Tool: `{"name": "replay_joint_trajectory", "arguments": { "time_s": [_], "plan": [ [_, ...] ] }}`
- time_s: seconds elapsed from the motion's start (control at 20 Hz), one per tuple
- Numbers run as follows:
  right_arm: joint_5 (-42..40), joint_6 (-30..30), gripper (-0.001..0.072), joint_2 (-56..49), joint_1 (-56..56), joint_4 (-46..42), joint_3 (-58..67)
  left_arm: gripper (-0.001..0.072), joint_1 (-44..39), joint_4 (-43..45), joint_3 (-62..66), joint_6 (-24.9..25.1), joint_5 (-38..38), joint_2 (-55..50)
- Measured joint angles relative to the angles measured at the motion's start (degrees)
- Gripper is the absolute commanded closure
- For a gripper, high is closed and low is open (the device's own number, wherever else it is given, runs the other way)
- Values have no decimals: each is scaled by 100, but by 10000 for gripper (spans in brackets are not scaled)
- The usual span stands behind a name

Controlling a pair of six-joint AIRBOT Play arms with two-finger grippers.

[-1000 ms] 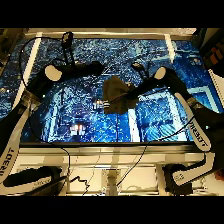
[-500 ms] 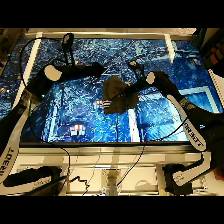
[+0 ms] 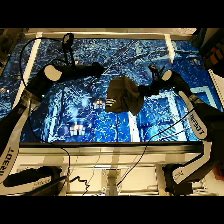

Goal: Fold the clothes and pants, and hang the long-sleeved shirts on hangers.

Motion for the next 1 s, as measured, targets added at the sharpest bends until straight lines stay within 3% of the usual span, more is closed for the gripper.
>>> {"name": "replay_joint_trajectory", "arguments": {
  "time_s": [0.3,0.35,0.4,0.45,0.6,0.65,0.75,0.8,0.9,1.0],
  "plan": [
    [396,-612,639,-72,-205,466,378,16,0,0,0,-2,-2,0],
    [407,-636,566,-72,-216,402,466,16,0,0,0,-2,-2,0],
    [466,-643,256,-74,-221,323,562,15,0,0,0,0,-2,0],
    [490,-638,100,-76,-225,201,649,16,0,0,0,-2,-2,0],
    [538,-426,101,-87,-256,-203,839,16,0,0,0,0,-2,0],
    [564,-374,164,-111,-286,-273,874,15,0,0,0,0,-4,0],
    [728,-372,169,-195,-396,-317,916,16,0,0,0,-2,-4,0],
    [874,-455,170,-251,-472,-254,931,16,0,0,0,-2,-15,2],
    [1325,-697,304,-367,-693,57,946,16,0,0,0,-2,-24,4],
    [1777,-903,300,-481,-949,555,953,16,0,0,0,-2,-24,4]
  ]
}}
